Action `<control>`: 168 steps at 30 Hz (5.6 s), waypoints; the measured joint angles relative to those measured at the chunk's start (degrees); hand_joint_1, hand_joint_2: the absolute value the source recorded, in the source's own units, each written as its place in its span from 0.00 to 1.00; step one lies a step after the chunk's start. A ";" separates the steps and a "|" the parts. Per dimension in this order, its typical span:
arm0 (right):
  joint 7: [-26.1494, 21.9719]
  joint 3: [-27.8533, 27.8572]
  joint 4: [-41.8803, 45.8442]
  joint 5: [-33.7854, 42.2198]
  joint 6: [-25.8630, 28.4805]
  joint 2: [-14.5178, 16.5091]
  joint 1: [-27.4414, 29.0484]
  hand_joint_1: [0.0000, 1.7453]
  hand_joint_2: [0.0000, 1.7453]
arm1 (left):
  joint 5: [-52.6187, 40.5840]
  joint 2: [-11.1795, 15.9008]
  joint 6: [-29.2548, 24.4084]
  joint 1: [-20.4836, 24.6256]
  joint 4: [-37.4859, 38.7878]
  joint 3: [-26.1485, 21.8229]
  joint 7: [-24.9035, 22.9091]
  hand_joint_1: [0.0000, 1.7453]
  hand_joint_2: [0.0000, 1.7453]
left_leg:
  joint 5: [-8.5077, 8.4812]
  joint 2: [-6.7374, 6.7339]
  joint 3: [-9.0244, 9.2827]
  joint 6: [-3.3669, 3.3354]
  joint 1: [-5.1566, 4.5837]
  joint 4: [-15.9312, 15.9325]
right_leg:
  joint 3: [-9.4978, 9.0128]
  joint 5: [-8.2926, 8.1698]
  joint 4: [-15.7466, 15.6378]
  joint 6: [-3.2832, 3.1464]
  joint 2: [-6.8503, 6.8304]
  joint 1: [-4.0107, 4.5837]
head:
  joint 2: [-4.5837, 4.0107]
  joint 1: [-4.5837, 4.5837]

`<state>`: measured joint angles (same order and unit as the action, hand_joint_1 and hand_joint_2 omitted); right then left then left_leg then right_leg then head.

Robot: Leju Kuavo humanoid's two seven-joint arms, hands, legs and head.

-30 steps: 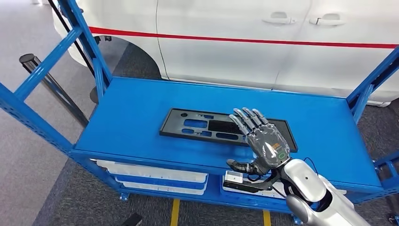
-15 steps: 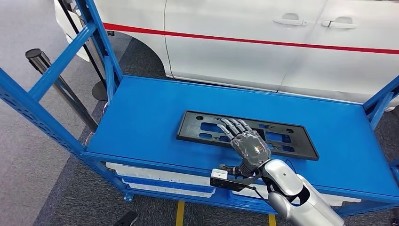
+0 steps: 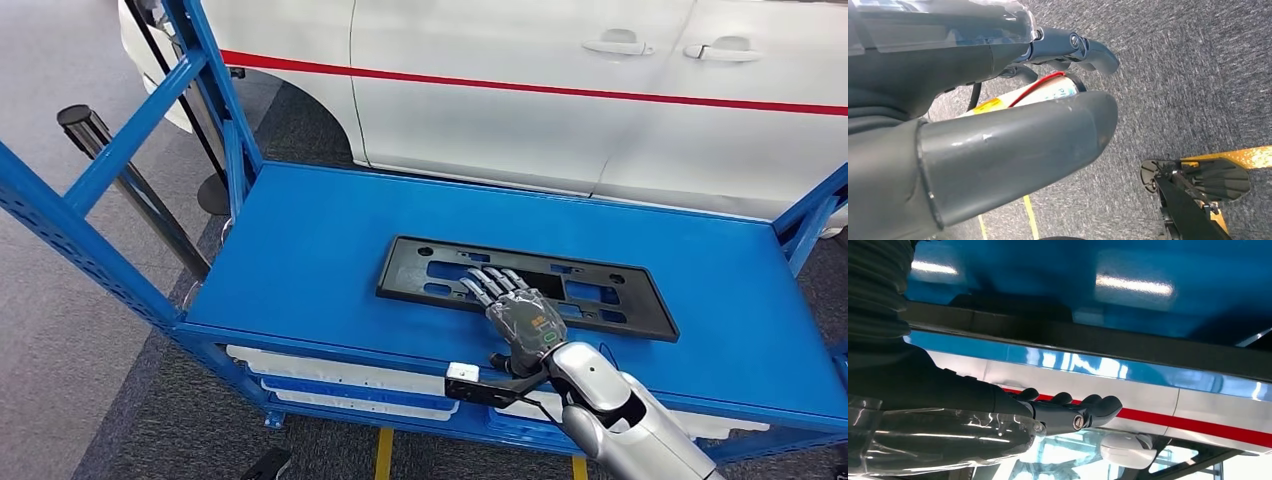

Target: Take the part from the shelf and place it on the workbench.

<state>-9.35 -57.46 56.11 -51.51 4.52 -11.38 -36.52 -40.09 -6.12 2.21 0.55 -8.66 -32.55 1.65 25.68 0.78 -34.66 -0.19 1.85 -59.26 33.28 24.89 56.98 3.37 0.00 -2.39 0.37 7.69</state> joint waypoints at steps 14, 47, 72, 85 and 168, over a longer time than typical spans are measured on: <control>10.15 -0.91 -9.64 -10.19 10.46 5.79 -0.92 0.00 1.00 | 0.03 0.00 0.61 0.17 0.00 -0.48 -0.45 0.00 0.00 | -0.17 -0.13 0.02 0.28 0.06 0.04 | 0.72 0.25 1.11 -0.21 0.06 0.23 | 0.00 0.00; 15.81 16.10 -27.56 -15.51 18.76 6.53 5.20 1.00 1.00 | -0.15 -1.43 -1.60 0.18 0.00 -1.69 -0.70 0.00 0.00 | -0.07 -0.19 1.02 0.45 0.04 0.04 | -0.15 0.52 1.09 -0.44 0.01 0.21 | 0.00 0.00; 13.64 18.21 -21.13 -22.55 18.50 12.60 6.11 1.00 1.00 | 5.46 0.62 0.74 -0.27 -0.79 -7.09 2.39 0.00 1.00 | 0.04 -0.70 0.87 0.74 0.18 0.10 | 0.31 0.50 1.45 -0.48 0.64 0.39 | 0.00 0.00; 9.75 15.83 6.43 -15.51 20.47 9.26 7.43 1.00 1.00 | 3.50 2.38 0.27 -0.62 -0.92 -9.17 2.61 0.00 1.00 | 0.08 -0.36 0.07 0.48 -0.02 -0.32 | 1.02 0.45 1.42 -0.34 0.34 0.05 | 0.00 0.02; 5.36 53.47 53.48 -13.34 17.16 -29.21 49.16 1.00 1.00 | -1.90 -0.97 -1.48 -1.59 -3.51 -9.16 3.27 0.00 1.00 | 2.65 -1.01 -4.19 0.13 -1.81 -4.65 | -2.69 2.93 0.71 -4.57 -0.40 1.36 | -0.01 0.21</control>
<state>-3.99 -3.99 109.59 -64.84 21.68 -40.59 12.65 -41.99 -7.09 0.73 -1.03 -12.17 -41.70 4.92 28.33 -0.23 -38.86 -0.07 0.05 -63.91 30.59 27.82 57.69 -1.19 -0.40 -1.02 0.37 7.91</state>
